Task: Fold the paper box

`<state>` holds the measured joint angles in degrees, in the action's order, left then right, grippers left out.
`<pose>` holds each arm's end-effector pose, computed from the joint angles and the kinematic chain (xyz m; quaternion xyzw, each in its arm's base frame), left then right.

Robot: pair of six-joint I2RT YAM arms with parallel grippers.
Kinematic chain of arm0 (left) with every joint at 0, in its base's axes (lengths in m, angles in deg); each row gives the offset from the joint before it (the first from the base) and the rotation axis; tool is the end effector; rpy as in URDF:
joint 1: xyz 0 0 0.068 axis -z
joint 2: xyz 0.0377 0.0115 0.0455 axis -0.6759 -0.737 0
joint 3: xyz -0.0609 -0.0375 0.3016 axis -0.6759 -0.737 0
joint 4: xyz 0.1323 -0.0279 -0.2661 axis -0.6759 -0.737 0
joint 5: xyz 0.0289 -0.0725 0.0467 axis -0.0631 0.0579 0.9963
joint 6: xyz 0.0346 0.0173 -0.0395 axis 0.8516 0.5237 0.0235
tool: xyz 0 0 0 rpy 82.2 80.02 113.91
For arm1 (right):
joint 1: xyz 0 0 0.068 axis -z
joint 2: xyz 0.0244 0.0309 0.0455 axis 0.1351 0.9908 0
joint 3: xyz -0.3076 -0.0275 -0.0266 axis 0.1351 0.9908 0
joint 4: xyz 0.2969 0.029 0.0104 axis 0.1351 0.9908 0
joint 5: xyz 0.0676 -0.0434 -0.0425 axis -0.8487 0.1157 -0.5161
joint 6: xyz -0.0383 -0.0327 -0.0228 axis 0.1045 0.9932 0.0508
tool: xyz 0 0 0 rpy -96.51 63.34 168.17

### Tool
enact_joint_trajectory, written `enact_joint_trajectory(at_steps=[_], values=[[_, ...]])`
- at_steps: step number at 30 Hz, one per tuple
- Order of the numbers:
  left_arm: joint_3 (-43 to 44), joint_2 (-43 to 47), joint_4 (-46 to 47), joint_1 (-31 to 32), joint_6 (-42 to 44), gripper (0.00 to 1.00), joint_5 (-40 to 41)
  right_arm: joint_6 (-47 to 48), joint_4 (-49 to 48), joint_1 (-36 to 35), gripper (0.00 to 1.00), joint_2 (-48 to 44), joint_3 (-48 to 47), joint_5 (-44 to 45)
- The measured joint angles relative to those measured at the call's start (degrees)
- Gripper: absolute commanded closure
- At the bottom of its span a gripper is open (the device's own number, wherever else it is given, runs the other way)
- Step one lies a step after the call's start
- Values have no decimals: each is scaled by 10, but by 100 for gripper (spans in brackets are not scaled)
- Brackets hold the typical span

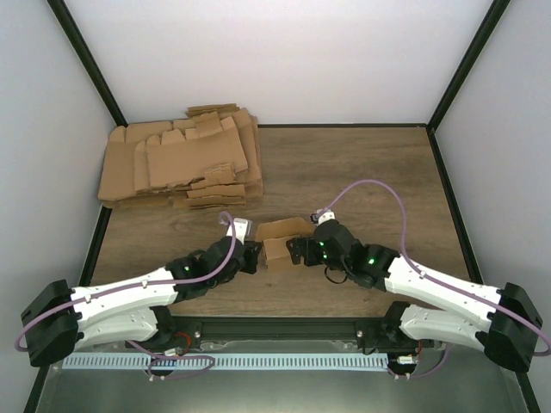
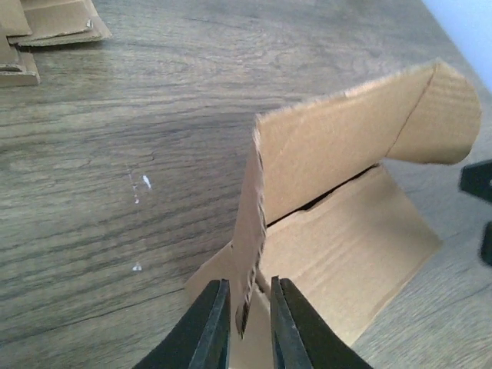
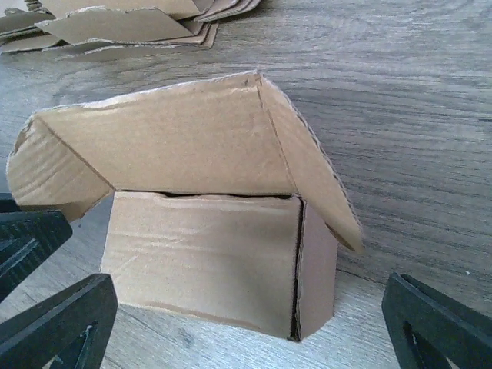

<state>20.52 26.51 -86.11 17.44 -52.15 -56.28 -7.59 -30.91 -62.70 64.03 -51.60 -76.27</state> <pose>0.1265 -0.1958 0.2167 0.0988 0.8704 -0.2577 0.4076 0.1401 0.1880 0.2481 -0.0804 0.9015 0.2522 0.3424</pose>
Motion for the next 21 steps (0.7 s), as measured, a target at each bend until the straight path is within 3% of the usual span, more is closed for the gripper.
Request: enact_joint_trajectory(at_steps=[6,8,15,21], values=[[13,2,-42,1,-12,45,2,14,56,1,8,-16,-30,0],[23,5,-54,1,-23,41,1,26,67,1,8,-16,-42,-2],[63,-21,-71,-6,-53,40,-20,55,97,1,8,-1,-105,-3],[64,-58,-82,-17,-69,48,-33,108,110,1,8,15,-156,14]])
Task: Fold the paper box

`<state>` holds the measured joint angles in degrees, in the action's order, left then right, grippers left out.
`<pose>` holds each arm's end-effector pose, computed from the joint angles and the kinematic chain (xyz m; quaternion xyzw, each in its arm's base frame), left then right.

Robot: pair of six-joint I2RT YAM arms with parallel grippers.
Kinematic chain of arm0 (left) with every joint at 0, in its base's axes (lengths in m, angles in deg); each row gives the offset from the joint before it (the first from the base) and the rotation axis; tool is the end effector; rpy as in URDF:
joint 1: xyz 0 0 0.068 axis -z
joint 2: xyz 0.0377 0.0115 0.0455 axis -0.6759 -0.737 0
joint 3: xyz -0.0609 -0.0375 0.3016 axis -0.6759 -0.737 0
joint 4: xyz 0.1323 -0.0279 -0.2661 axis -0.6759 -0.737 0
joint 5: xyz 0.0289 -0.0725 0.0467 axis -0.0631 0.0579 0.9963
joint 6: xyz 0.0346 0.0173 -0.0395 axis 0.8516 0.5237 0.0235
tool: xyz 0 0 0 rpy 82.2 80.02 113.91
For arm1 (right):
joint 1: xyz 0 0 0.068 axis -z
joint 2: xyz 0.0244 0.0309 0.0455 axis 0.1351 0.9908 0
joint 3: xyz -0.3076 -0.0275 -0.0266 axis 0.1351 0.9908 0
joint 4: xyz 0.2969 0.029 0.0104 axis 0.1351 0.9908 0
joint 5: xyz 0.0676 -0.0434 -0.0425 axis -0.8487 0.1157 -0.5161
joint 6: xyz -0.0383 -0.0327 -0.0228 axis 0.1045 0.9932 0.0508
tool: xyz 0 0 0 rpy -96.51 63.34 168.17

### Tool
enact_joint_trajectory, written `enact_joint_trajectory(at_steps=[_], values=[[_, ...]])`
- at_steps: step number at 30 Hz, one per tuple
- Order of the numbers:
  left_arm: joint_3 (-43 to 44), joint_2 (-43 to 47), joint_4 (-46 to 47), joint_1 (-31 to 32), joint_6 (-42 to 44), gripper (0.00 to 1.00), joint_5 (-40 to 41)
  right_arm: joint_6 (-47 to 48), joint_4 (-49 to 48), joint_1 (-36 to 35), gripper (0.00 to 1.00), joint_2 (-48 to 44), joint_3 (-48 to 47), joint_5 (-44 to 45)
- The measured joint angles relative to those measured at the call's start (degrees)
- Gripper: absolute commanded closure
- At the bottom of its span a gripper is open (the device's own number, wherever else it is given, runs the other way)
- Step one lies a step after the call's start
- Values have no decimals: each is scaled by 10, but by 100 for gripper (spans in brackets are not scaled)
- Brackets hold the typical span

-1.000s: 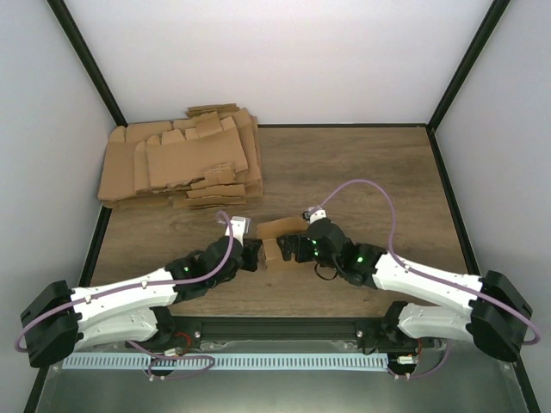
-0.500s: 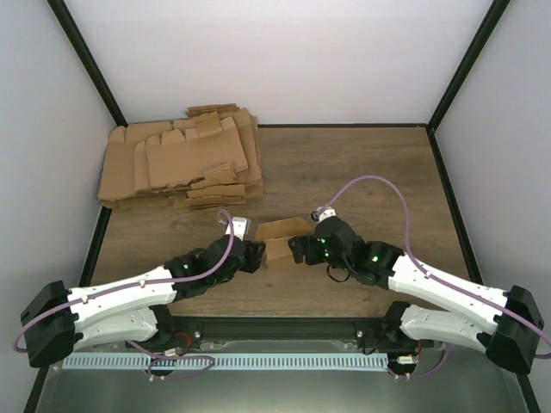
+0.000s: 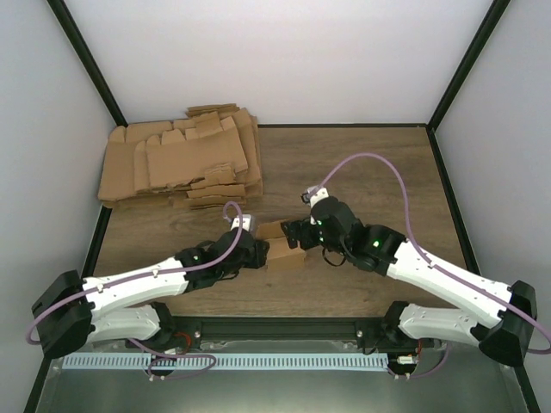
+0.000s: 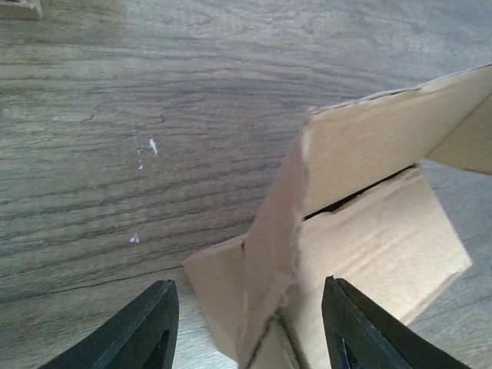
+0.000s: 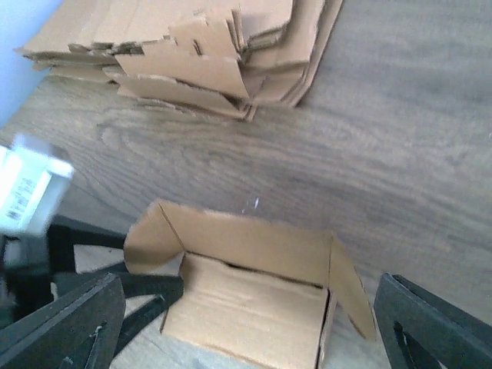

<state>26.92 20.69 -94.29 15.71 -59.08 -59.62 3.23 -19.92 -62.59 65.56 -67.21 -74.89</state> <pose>0.1410 -0.2097 0.2217 0.0575 0.9051 -0.2449 0.3427 0.1497 0.1993 0.3280 -0.1541 0.8794 0.2271 0.3890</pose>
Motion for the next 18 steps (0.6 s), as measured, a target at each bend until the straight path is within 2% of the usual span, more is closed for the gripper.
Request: enact_joint_trajectory(at_steps=[5,13,18], values=[[0,-19,-6,-7,-6,51,-2,45,4,0,8,32,-65,15],[4,-47,21,-9,-12,59,-2,75,4,0,8,45,-72,19],[8,-53,24,-9,-14,60,-2,86,7,10,22,48,-71,18]])
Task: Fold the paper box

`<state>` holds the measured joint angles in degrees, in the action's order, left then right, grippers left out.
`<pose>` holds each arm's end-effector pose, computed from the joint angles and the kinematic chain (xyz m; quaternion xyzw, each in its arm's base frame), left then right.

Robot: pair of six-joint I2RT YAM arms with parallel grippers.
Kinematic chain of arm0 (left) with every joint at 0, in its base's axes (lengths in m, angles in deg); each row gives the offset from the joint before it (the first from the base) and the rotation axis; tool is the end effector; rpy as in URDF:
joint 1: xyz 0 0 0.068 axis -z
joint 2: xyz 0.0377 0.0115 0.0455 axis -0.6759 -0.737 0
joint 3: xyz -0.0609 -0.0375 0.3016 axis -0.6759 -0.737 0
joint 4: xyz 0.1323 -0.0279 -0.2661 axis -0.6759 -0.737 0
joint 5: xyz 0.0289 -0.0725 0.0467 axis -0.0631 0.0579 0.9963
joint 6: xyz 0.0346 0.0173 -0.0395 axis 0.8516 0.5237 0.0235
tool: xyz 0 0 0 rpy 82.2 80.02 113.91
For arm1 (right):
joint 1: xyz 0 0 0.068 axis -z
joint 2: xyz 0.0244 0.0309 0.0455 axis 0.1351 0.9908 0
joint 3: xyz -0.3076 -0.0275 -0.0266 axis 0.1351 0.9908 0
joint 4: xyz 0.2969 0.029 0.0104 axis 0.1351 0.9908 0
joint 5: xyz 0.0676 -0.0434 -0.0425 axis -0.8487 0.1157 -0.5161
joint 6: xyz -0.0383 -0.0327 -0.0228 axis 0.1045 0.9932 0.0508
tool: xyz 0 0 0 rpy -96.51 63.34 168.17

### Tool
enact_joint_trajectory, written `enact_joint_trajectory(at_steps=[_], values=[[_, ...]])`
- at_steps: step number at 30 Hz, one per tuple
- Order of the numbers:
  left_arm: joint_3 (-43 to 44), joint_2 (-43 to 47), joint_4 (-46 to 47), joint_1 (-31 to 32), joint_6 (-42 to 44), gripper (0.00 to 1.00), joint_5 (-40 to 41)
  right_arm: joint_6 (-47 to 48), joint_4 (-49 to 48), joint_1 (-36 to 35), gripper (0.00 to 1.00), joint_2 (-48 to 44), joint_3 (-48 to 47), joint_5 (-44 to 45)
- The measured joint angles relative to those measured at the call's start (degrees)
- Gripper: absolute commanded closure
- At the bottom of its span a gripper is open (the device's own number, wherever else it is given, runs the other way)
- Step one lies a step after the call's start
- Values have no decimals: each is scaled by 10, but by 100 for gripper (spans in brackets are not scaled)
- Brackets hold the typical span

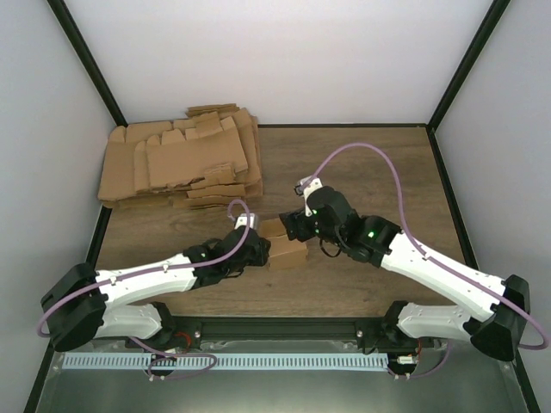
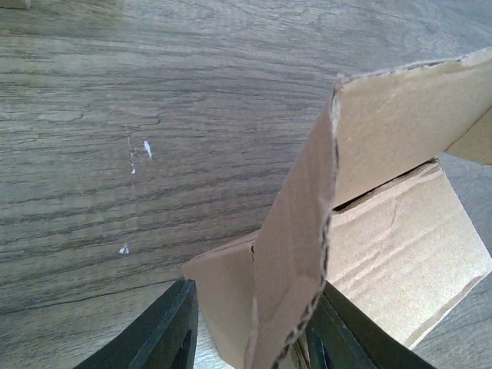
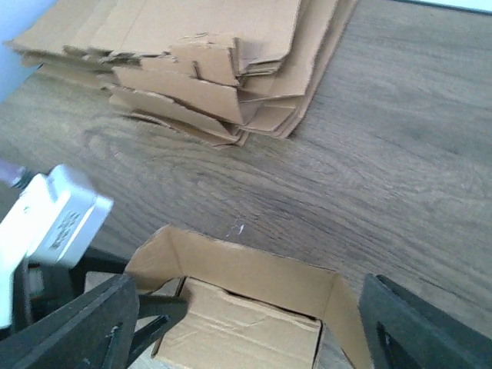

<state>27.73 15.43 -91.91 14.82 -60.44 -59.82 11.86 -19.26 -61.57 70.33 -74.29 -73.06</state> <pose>0.1522 -0.2202 0.2080 0.0432 0.9131 -0.2339 0.3311 0.1678 0.2145 0.3539 -0.2016 0.8620 0.1901 0.4244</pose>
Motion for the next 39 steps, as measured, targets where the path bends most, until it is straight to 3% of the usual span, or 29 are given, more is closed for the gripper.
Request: enact_joint_trajectory(at_steps=[9,14,20,25,34,39], values=[[31,-16,-34,0,30,60,0,24,16,123,31,14,16,-102],[41,-23,-43,0,44,61,0,47,18,124,38,51,23,-134],[52,-30,-56,0,61,61,3,57,22,124,41,101,24,-110],[61,-35,-66,0,72,61,9,64,29,124,61,120,24,-88],[79,-51,-76,0,83,63,11,57,41,124,72,90,37,-120],[89,-59,-83,0,88,63,12,42,52,117,82,74,54,-138]])
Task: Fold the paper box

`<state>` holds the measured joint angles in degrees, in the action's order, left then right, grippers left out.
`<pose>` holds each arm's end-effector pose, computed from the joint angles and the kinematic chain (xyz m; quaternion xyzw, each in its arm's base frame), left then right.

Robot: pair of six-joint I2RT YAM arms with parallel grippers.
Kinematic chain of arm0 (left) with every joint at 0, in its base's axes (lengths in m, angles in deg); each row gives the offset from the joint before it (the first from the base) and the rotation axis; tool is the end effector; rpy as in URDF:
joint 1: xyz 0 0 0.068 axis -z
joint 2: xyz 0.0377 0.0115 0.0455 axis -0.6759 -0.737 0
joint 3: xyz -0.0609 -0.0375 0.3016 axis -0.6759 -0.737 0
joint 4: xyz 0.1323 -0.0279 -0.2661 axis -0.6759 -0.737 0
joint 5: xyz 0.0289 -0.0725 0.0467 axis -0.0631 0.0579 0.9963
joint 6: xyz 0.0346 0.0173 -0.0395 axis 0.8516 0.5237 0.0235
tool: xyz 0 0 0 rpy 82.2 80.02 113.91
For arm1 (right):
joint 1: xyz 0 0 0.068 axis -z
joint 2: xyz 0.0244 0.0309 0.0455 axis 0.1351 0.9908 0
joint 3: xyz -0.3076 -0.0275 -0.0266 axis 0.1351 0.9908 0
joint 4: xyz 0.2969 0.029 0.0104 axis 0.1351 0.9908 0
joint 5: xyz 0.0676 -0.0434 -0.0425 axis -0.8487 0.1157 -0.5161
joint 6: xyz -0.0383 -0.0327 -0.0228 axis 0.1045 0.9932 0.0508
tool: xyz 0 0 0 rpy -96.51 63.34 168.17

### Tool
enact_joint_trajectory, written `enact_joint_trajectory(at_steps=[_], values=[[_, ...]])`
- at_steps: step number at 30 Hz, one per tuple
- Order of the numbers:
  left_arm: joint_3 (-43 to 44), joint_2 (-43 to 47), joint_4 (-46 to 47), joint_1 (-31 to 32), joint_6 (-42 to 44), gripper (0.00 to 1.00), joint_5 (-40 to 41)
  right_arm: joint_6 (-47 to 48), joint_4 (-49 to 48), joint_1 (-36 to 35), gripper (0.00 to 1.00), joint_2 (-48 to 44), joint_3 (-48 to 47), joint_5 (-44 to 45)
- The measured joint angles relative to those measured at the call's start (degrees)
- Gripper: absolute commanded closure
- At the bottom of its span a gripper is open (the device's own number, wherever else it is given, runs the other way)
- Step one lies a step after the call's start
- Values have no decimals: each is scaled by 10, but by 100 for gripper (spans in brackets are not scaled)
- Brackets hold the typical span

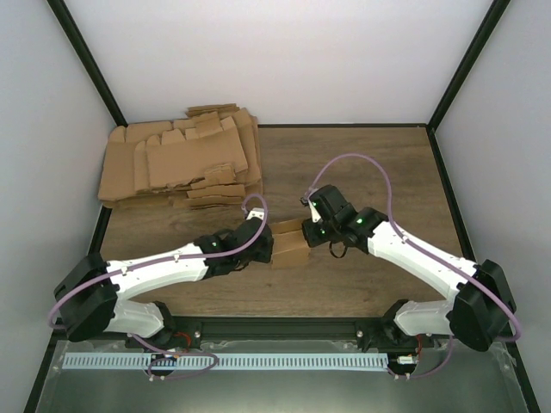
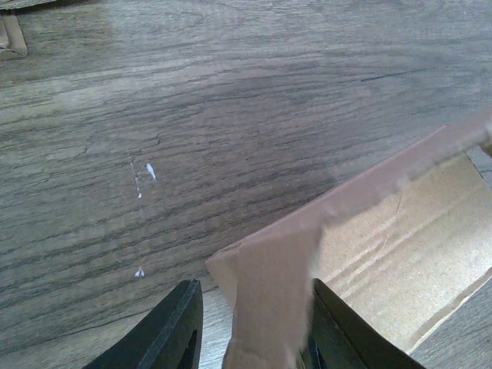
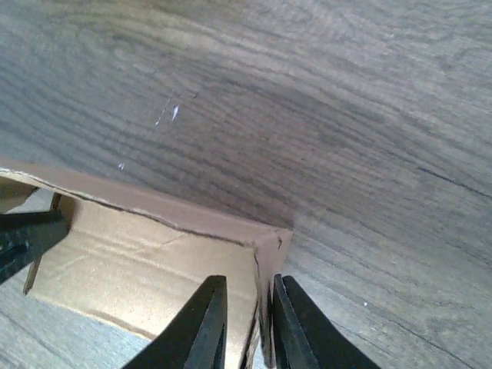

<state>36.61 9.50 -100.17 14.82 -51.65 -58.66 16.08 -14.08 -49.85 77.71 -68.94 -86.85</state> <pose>0.1679 -0.2434 0.2237 0.1177 0.9224 -0.1684 0.3271 0.2110 0.1909 0.2781 -0.2127 0.9259 0.1541 0.2715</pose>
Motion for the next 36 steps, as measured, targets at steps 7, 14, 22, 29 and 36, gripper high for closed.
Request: enact_joint_trajectory(at_steps=[7,14,22,29,36], values=[[1,0,-5,0,0,63,1,-31,6,-31,87,-4,11,11],[3,-2,-8,0,0,64,2,-62,5,-40,92,-14,27,21],[15,-4,-25,1,0,56,1,-74,6,-43,96,-18,33,31],[46,2,-70,1,1,54,-5,-74,6,-48,96,-18,33,30],[86,12,-130,1,0,64,-17,-74,6,-50,96,-18,33,28]])
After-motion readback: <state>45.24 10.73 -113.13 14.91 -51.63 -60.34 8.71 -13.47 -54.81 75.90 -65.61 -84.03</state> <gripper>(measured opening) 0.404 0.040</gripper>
